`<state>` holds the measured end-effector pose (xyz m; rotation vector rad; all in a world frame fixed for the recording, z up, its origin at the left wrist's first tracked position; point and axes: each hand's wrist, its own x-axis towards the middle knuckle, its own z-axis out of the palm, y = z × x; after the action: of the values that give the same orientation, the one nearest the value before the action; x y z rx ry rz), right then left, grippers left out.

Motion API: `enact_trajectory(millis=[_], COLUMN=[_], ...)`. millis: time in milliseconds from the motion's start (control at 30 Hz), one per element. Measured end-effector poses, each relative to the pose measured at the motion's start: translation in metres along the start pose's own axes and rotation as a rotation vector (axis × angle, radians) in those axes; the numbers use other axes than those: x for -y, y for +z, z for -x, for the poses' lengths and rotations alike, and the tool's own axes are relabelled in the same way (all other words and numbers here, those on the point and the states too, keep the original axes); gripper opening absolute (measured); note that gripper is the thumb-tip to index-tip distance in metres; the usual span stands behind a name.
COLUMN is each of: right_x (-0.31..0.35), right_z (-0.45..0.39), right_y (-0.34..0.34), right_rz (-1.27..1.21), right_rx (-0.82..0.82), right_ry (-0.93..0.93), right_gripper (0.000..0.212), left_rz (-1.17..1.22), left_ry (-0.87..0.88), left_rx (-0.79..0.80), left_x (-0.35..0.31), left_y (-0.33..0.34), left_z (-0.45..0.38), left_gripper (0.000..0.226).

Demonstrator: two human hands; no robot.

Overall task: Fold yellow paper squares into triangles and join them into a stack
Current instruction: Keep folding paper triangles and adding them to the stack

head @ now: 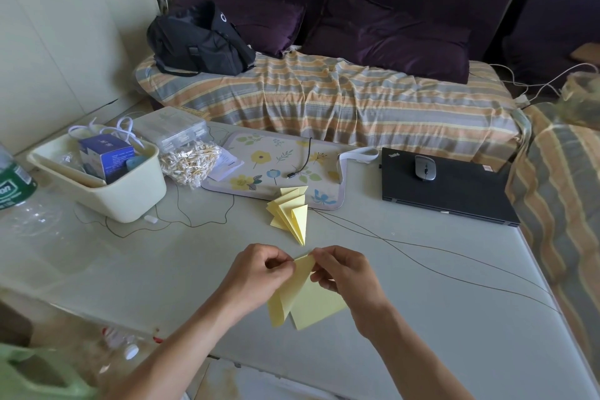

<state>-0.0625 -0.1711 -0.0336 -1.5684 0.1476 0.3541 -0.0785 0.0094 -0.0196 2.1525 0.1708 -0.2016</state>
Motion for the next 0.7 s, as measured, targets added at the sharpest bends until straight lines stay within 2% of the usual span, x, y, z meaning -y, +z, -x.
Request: enact_trajectory(millis=[167,500,700], right_x=[-0.0003,0.0019,0.0021], right_z=[0.0016,0.0036,0.0034], right_y=[0.0001,0.0015,0.0024], right_rz=[0.075,0.154,0.094], right_rx=[0.110,0.081,0.033], right_ry=[0.033,-0.015,-0.013], right_gripper=[0.028,0.029,0.019], left_rz=[0.010,-0.006,-0.013], left_ry=[0.011,0.026,0.035], left_rx=[0.005,0.060,0.040], left_x=[-0.0007,-0.0005,-0.0002], left_y=[-0.0003,0.0010,0.0001], left_z=[0.0001,0.0007,-0.0002], left_gripper=[0.017,0.017,0.016])
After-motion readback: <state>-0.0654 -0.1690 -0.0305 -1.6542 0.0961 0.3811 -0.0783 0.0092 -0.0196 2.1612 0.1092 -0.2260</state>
